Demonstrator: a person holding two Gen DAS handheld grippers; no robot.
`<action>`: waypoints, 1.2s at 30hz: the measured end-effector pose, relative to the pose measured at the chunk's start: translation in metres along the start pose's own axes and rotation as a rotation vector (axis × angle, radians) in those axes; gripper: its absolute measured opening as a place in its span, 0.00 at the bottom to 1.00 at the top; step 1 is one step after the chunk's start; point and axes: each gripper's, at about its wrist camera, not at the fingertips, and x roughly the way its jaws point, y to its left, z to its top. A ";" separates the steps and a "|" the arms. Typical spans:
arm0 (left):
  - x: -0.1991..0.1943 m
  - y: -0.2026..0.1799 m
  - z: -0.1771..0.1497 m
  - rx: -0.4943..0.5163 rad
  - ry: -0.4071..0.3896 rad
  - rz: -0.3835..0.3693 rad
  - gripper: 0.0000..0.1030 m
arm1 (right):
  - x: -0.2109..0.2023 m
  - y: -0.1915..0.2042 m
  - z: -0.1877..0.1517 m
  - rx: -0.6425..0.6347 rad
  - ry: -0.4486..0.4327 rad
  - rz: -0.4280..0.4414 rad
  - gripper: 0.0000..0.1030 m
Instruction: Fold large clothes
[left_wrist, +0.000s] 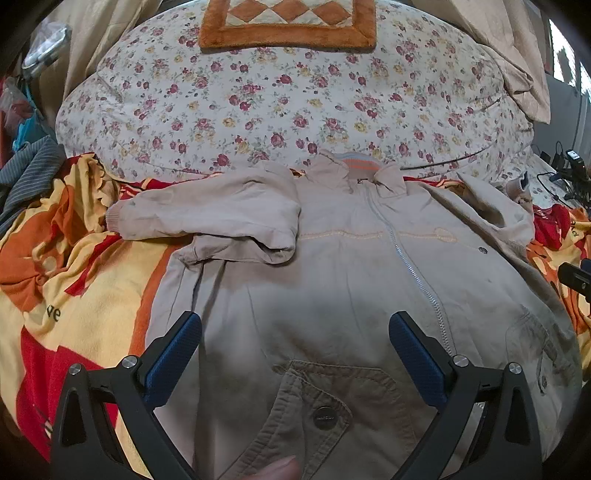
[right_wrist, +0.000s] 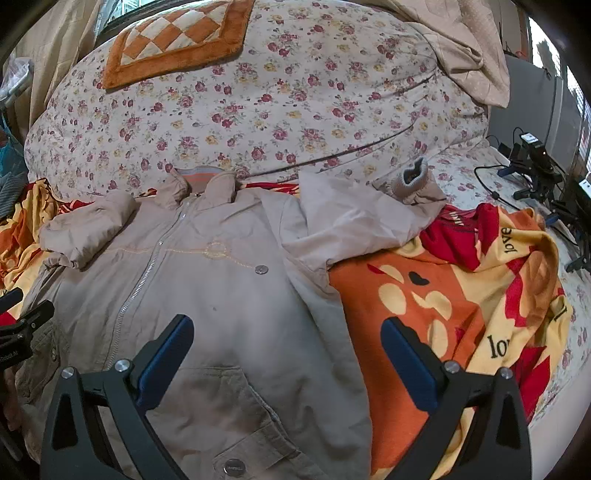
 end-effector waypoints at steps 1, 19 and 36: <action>0.000 0.000 0.000 0.000 0.000 0.000 0.90 | 0.000 -0.001 0.000 0.000 0.000 0.000 1.00; 0.001 0.003 0.000 -0.011 0.003 -0.002 0.90 | 0.001 -0.003 -0.001 0.005 -0.001 -0.003 1.00; 0.000 0.008 -0.001 -0.018 0.009 0.000 0.90 | 0.001 -0.006 0.001 0.013 -0.003 -0.005 1.00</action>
